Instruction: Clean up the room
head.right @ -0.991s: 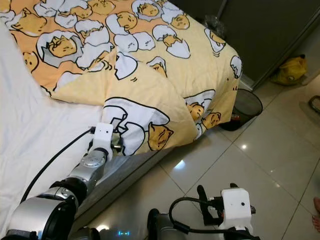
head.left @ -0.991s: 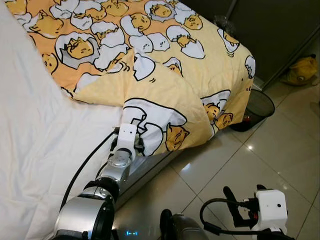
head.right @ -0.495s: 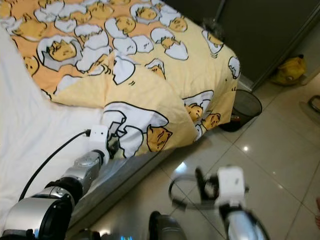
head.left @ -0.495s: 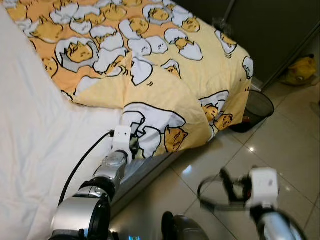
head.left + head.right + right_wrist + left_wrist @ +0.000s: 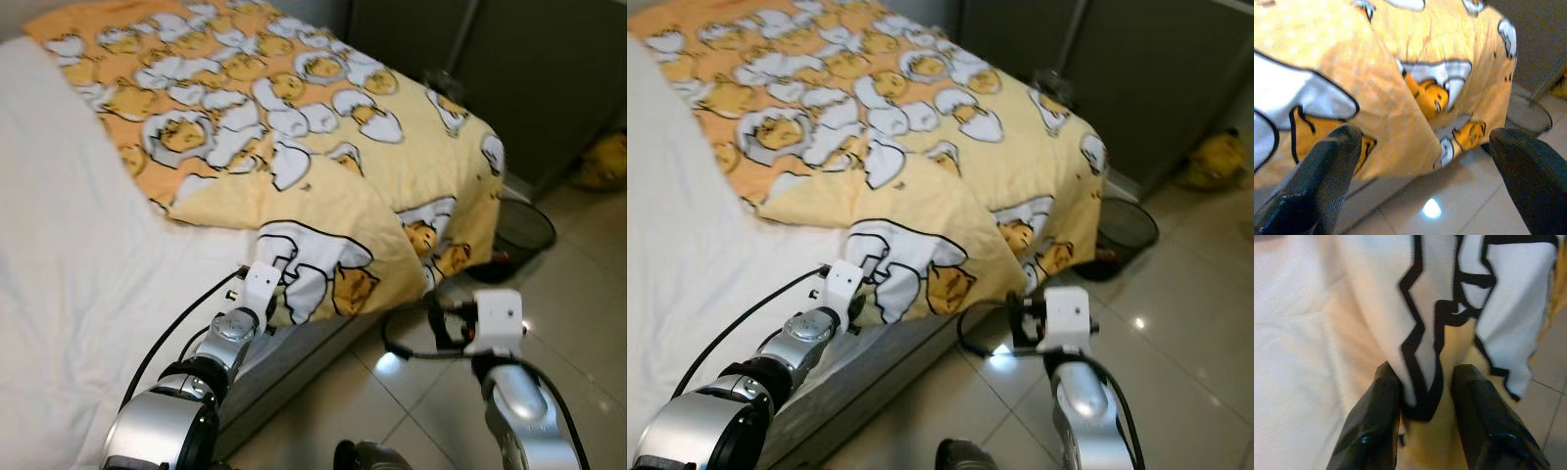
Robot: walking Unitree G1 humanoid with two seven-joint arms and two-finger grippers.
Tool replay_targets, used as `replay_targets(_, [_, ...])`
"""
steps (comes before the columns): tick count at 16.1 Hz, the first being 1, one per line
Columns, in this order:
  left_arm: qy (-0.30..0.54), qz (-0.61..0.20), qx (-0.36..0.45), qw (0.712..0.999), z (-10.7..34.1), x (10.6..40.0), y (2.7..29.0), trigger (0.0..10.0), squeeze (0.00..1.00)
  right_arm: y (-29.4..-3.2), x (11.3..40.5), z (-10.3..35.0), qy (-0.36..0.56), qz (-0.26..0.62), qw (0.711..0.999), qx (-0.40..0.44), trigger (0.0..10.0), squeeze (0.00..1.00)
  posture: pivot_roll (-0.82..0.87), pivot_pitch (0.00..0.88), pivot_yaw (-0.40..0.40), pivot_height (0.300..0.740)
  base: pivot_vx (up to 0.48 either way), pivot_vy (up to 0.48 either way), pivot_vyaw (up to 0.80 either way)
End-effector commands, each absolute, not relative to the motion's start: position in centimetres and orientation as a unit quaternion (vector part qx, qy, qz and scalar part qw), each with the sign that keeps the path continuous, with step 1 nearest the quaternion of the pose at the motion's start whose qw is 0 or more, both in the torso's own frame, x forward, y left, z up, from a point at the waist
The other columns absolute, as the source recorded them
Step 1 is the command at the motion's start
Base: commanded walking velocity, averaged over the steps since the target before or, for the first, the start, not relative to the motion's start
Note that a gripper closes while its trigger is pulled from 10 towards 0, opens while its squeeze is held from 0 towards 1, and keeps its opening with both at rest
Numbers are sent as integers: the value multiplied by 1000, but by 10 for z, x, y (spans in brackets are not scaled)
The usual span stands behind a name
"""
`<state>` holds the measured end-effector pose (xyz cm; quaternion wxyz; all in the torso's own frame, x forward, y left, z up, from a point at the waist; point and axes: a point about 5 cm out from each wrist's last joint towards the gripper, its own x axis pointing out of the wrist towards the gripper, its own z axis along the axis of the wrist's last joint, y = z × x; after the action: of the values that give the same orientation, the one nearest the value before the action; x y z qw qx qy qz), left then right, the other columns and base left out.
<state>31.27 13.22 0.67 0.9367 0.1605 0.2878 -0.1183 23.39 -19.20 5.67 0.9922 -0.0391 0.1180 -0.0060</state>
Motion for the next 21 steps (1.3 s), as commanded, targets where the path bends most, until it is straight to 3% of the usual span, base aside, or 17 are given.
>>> replay_targets(1, [293,-113,156,937,5,312,134,0,0,-198,234,51,124,-18,991,-41,10000,0,-125,0,-42,728,0,0,0])
replay_targets(8, [298,-141,131,935,1,307,120,0,0,-200,238,45,118,-18,992,-47,10000,0,-136,0,-25,728,0,0,0])
replay_targets(11, [284,-189,138,930,-1,302,112,0,0,-198,235,41,119,-17,992,-48,10000,0,-135,0,3,728,0,0,0])
replay_targets(12, [287,-212,151,922,-9,293,113,7686,0,-199,236,39,119,-23,991,-47,10000,0,-126,0,23,728,0,0,0])
replay_targets(13, [289,-223,154,918,-17,283,117,10000,0,-199,238,37,120,-30,991,-45,10000,0,-121,0,39,728,0,0,0])
replay_targets(18, [174,-239,82,952,6,290,113,10000,0,-188,270,46,93,-19,995,-33,10000,0,-49,0,34,728,0,0,0])
replay_targets(21, [123,-238,98,959,24,303,116,10000,0,-181,277,42,96,-1,995,-35,10000,0,-6,0,9,728,0,0,0])
